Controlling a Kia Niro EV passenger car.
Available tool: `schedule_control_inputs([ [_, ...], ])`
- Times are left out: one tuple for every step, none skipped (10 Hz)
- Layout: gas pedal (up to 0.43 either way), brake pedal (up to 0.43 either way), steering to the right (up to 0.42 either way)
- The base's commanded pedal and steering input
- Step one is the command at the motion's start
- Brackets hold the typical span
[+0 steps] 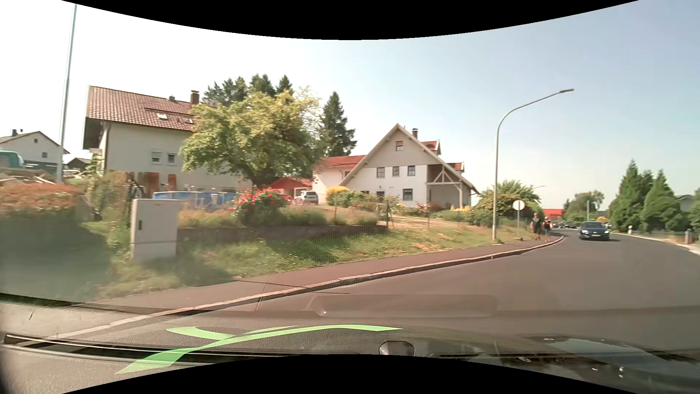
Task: Follow the waypoints while adhering to traffic rules and regulations
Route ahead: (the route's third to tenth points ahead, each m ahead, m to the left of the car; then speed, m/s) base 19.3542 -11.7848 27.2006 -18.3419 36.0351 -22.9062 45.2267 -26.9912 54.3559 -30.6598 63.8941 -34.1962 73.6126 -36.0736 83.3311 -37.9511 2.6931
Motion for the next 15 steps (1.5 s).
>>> schedule_control_inputs([
  [0.169, 0.0, 0.849],
  [0.169, 0.0, 0.827],
  [0.169, 0.0, 0.796],
  [0.169, 0.0, 0.771],
  [0.177, 0.0, 0.735],
  [0.177, 0.0, 0.695],
  [0.177, 0.0, 0.659],
  [0.177, 0.0, 0.616],
  [0.189, 0.0, 0.564],
  [0.189, 0.0, 0.509],
  [0.197, 0.0, 0.46],
  [0.209, 0.0, 0.408],
  [0.22, 0.0, 0.36],
  [0.22, 0.0, 0.287],
  [0.228, 0.0, 0.205],
])
